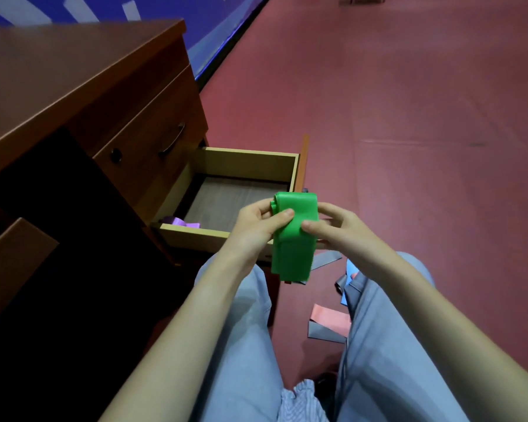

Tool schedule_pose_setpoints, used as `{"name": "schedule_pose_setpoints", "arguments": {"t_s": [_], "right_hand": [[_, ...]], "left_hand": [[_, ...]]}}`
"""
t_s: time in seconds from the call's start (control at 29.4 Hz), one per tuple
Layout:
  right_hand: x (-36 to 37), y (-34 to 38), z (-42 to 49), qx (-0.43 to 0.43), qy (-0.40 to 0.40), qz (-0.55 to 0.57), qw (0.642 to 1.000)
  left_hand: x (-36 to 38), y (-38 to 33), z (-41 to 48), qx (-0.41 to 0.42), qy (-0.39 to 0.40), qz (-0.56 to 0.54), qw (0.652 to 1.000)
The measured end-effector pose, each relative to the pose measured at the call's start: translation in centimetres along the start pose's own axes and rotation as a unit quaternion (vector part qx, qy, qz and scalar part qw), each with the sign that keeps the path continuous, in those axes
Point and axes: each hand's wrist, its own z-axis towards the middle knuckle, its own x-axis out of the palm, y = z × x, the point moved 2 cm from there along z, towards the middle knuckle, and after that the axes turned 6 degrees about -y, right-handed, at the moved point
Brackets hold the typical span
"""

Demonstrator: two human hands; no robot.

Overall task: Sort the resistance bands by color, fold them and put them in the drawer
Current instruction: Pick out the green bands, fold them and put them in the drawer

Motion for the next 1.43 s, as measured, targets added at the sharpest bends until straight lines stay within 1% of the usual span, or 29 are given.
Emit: {"name": "schedule_pose_setpoints", "arguments": {"t_s": [0.1,0.14,0.2,0.27,0.31,0.37,0.44,0.54,0.65,0.75,0.92,1.02,1.09,1.16,1.19,1.29,1.32,1.36,1.43], "right_hand": [[-0.2,0.4,-0.2,-0.039,-0.017,0.026,0.999],[-0.2,0.6,-0.1,-0.048,-0.024,0.043,0.998],[-0.4,1.0,-0.1,-0.070,-0.040,0.076,0.994],[-0.7,1.5,0.0,-0.096,-0.060,0.079,0.990],[-0.8,1.7,0.0,-0.106,-0.072,0.071,0.989],[-1.0,1.8,0.0,-0.122,-0.097,0.057,0.986],[-1.2,1.4,0.1,-0.133,-0.110,0.048,0.984],[-1.0,0.6,0.1,-0.138,-0.104,0.048,0.984],[-1.1,-0.3,0.1,-0.135,-0.096,0.046,0.985],[-1.2,-0.8,-0.2,-0.127,-0.087,0.045,0.987],[-1.0,-1.2,-0.5,-0.135,-0.069,0.033,0.988],[-1.0,-1.7,-0.5,-0.116,-0.068,0.029,0.990],[-0.8,-1.8,-0.6,-0.089,-0.068,0.099,0.989],[-0.8,-1.9,-0.4,-0.038,-0.084,0.187,0.978],[-0.8,-1.9,-0.3,-0.008,-0.093,0.200,0.975],[-0.3,-1.9,-0.3,0.106,-0.070,0.132,0.983],[-0.2,-2.1,-0.3,0.113,-0.046,0.095,0.988],[-0.1,-2.1,-0.4,0.097,-0.026,0.064,0.993],[-0.2,-2.3,-0.5,0.060,-0.027,0.048,0.997]], "left_hand": [[0.4,-0.4,-0.3,0.032,0.006,0.003,0.999],[0.5,-0.5,-0.3,0.031,0.012,0.002,0.999],[0.8,-0.4,-0.6,-0.009,0.028,0.008,1.000],[0.9,0.1,-1.1,-0.086,0.051,0.026,0.995],[0.8,0.5,-1.2,-0.111,0.068,0.036,0.991],[0.8,1.0,-1.6,-0.129,0.100,0.054,0.985],[0.8,1.2,-1.7,-0.142,0.113,0.051,0.982],[0.9,1.3,-1.5,-0.164,0.119,0.017,0.979],[0.7,1.4,-1.4,-0.158,0.128,-0.006,0.979],[0.4,1.3,-1.3,-0.169,0.120,-0.031,0.978],[1.0,1.6,-1.0,-0.153,0.114,-0.010,0.982],[1.0,1.9,-0.8,-0.128,0.095,-0.008,0.987],[0.9,2.1,-0.7,-0.111,0.085,-0.009,0.990],[0.8,2.2,-0.5,-0.102,0.065,-0.014,0.992],[0.8,2.3,-0.3,-0.096,0.054,-0.015,0.994],[0.5,2.1,-0.1,-0.067,0.034,-0.002,0.997],[0.4,2.0,-0.1,-0.057,0.032,0.009,0.998],[0.3,1.9,-0.1,-0.046,0.031,0.020,0.998],[0.2,1.8,-0.4,-0.032,0.024,0.026,0.999]]}}
